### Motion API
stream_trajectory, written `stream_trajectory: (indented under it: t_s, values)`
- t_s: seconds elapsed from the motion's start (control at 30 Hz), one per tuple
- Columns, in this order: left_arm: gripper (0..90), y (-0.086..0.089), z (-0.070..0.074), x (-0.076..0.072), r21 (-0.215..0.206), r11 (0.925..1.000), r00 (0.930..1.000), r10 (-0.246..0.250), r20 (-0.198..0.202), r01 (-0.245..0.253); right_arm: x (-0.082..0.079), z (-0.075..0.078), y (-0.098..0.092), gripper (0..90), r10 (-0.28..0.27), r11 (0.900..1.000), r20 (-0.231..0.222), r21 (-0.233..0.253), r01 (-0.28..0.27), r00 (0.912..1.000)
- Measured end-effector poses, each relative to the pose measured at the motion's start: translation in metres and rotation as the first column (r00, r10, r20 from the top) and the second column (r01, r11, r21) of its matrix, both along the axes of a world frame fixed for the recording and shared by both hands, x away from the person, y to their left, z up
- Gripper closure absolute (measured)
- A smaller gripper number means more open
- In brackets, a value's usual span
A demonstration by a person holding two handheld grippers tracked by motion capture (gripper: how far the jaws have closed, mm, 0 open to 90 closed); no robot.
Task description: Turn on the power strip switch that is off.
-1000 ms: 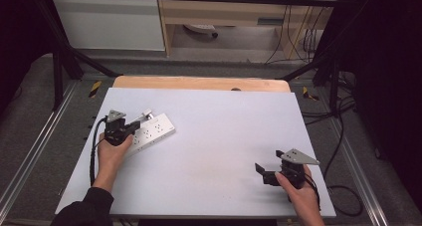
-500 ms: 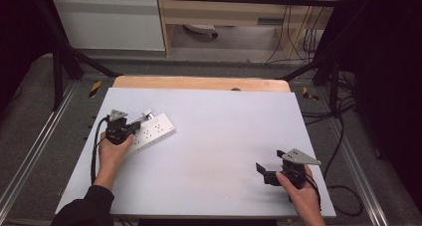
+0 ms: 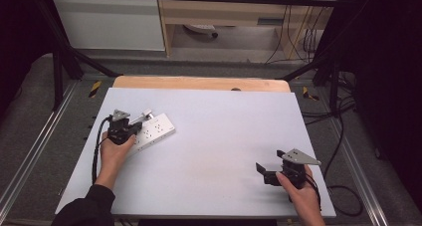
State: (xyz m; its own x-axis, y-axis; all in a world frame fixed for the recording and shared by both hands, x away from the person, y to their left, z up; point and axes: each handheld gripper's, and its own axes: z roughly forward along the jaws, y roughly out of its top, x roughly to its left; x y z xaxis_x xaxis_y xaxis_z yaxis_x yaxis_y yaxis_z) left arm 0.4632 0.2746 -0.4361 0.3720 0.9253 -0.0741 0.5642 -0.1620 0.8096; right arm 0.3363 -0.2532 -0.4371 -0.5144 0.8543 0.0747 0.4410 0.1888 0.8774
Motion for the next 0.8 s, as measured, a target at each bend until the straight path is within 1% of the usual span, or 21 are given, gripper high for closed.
stream_trajectory:
  t_s: [0.6,0.8]
  values:
    - [89.9,0.0014,-0.0003,-0.0002,-0.017,0.9999,1.0000,0.001,-0.010,-0.001,-0.0001,-0.0002,0.0005,5.6,0.001,1.000,-0.001,-0.003,-0.001,1.0000]
    - [89.9,0.0029,-0.0003,0.0000,-0.037,0.9993,0.9998,0.002,-0.019,-0.002,0.0001,-0.0004,0.0004,5.6,0.001,1.000,-0.001,-0.005,-0.001,1.0000]
